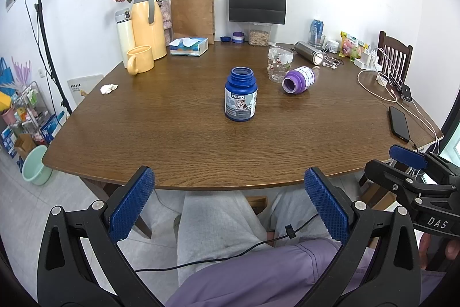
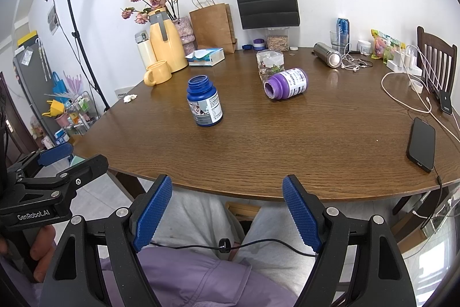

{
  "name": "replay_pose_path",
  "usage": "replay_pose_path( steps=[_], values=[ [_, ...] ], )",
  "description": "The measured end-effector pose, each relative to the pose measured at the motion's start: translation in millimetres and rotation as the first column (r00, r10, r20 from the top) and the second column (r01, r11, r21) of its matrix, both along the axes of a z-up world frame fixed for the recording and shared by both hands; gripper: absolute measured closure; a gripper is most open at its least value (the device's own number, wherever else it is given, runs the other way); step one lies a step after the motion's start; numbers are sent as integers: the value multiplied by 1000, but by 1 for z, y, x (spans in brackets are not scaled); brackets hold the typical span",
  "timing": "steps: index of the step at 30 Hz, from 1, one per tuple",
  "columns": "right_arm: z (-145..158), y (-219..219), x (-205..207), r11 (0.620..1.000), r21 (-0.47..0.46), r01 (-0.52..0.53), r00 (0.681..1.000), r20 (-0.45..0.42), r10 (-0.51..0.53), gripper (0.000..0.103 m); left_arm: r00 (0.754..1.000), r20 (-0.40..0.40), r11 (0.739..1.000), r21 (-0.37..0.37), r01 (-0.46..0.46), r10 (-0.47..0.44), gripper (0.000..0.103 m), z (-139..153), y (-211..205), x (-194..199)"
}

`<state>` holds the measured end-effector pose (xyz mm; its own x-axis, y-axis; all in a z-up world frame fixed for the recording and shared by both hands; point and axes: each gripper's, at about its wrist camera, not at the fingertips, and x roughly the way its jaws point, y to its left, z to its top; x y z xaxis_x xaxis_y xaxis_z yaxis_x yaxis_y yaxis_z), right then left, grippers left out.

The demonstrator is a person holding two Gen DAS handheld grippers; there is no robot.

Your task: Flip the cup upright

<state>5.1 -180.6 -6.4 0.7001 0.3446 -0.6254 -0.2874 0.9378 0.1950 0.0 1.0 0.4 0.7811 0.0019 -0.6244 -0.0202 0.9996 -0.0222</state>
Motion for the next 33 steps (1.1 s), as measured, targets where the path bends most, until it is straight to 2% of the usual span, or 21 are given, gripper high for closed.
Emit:
replay_pose_path(
  steps=[33],
  values=[
    [-1,-2,-2,1000,-2,0,1000,1,0,20,1000,1,1000,-1,2,-2,0,0,0,0]
  ],
)
